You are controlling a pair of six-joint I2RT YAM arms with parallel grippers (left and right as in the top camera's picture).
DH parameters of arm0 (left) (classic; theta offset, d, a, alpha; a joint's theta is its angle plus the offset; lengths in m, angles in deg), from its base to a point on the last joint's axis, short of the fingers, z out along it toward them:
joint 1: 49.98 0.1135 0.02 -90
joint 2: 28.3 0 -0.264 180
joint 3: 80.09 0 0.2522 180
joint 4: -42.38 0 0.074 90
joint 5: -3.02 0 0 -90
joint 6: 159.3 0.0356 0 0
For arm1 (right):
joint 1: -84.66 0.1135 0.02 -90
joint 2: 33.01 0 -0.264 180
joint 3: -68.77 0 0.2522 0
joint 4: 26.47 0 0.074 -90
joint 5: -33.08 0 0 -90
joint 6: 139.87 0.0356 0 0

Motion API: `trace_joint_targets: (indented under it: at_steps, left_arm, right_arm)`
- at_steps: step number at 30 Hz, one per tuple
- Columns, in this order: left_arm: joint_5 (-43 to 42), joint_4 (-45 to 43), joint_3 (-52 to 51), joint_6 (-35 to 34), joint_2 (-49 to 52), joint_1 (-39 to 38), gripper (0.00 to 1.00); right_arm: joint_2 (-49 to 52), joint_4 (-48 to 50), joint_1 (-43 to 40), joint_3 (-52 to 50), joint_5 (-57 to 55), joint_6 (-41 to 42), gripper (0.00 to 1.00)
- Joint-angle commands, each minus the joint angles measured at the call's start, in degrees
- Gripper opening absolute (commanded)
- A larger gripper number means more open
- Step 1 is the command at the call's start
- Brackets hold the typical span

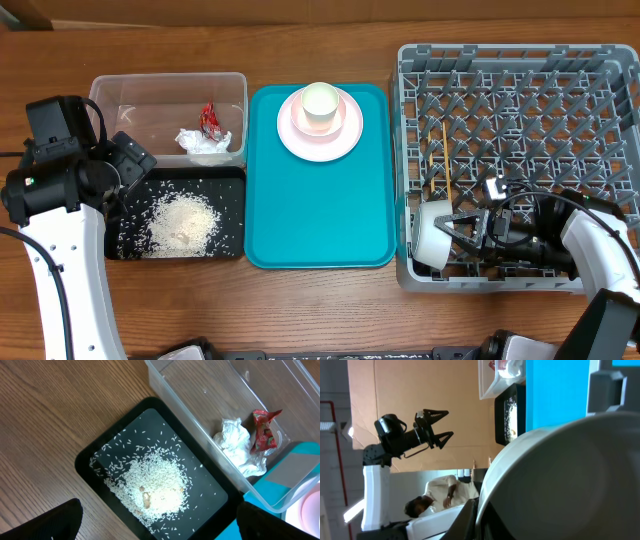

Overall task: Sort waste into correct bins and load items into the dishwasher
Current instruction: 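Lower the white bowl into the front of the rack with the right gripper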

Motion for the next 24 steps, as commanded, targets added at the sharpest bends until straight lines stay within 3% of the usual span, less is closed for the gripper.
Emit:
trace_joint_targets:
  at_steps: [1,5,12,24]
  left_arm:
    - [-0.24,-0.02,0.85,-0.68,0.42,0.15,1.00]
    - [-0.24,-0.02,0.85,-0.70,0.42,0.15,1.00]
    - [-0.24,0.00,0.85,-0.70,0.42,0.15,1.00]
    - [-0.24,-0.02,0.85,-0.68,0.42,0.15,1.00]
  right_arm:
    - [-0.79,1.95,0.20,-0.94,-2.01,-1.49,0.09]
    - [-0.79,3.15,0.13,-0.87,-6.08,-1.51,0.13]
    - [-0.79,2.49,-2.08,0.81,-13.79,-1.49,0.34]
    - [-0.81,-2.36,-12.00,11.65,-20.13,-1.20,0.42]
